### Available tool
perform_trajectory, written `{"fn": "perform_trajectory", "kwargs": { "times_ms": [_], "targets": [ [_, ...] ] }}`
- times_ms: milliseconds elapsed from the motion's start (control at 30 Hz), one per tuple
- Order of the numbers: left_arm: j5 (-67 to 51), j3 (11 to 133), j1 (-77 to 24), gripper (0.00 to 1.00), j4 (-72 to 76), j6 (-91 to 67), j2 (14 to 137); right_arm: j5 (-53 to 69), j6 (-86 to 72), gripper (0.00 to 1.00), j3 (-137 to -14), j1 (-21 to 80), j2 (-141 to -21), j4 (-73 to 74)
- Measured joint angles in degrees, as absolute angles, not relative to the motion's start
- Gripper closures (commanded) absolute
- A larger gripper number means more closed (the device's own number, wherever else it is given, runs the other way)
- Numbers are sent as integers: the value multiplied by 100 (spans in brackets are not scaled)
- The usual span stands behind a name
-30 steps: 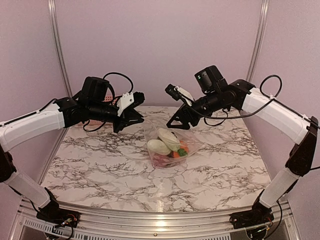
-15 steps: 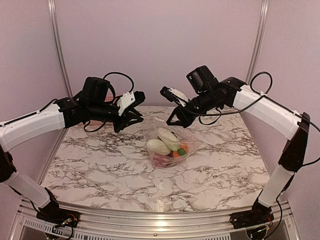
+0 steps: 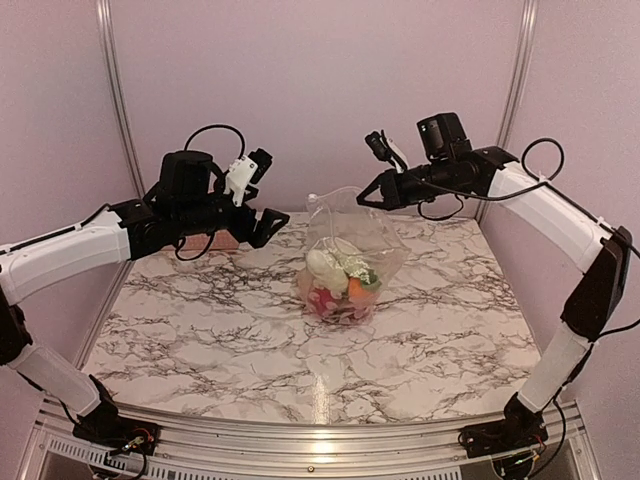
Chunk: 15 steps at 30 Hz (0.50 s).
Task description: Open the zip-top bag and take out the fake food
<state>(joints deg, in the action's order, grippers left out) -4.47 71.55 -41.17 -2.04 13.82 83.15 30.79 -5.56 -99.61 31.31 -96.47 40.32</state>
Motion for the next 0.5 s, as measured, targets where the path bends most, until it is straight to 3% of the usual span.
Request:
{"fn": "perform_trajectory", "kwargs": {
  "times_ms": [200,500],
  "targets": [
    [523,7443,-4016,1,-252,513,8416,3116,-742,100,-9946,2650,-9351,3804],
    [357,8001,-3667,1,-598,-749,8882,2362,-792,100,-9450,2250,-8274,3468]
  ]
}}
